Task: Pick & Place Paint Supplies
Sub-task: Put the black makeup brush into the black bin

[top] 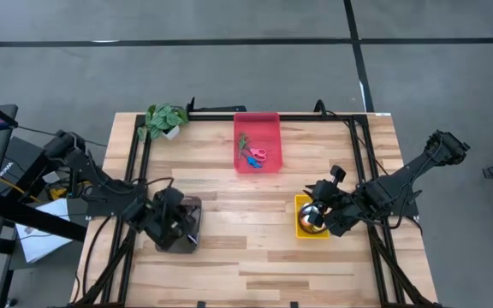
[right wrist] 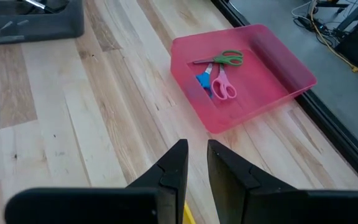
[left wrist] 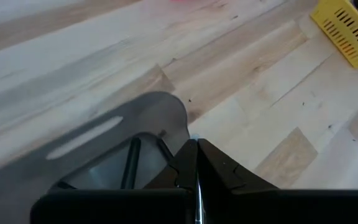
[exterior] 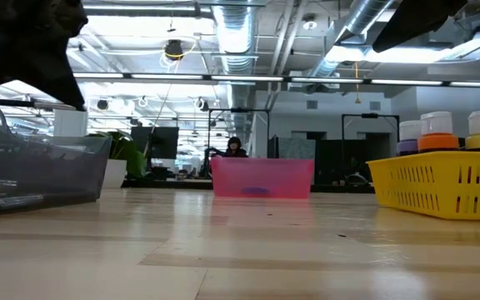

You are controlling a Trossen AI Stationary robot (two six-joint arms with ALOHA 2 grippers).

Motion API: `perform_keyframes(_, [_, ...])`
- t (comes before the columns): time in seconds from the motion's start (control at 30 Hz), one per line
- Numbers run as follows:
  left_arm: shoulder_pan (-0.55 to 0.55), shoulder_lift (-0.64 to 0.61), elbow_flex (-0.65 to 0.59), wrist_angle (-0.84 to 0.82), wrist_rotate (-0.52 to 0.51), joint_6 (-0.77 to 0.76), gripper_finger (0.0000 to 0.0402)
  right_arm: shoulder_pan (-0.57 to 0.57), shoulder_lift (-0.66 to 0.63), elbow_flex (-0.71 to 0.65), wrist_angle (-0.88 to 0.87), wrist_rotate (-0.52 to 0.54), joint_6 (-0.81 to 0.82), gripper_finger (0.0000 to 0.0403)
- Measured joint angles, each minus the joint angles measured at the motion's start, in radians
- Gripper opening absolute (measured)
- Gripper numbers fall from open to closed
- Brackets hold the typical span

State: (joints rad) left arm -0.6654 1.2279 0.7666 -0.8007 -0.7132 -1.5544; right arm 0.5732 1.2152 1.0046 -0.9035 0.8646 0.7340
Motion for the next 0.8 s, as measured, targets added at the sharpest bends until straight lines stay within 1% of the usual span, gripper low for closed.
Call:
perform_keyframes(0.2, [-0.040,0.055,0.000,-0.003,-0.025,-0.073,0.0000,0.000,0.000,0.000,0.000,0.000,0.000,0.0056])
perform_keyframes(0.4, [-0.029,0.122,0.000,-0.003,-0.024,-0.082,0.0000,0.000,0.000,0.000,0.000,0.000,0.009,0.0056])
perform_keyframes(0.8, [-0.029,0.195,0.000,0.012,-0.020,-0.134,0.0000,0.000,0.000,0.000,-0.002,0.000,0.011,0.0056])
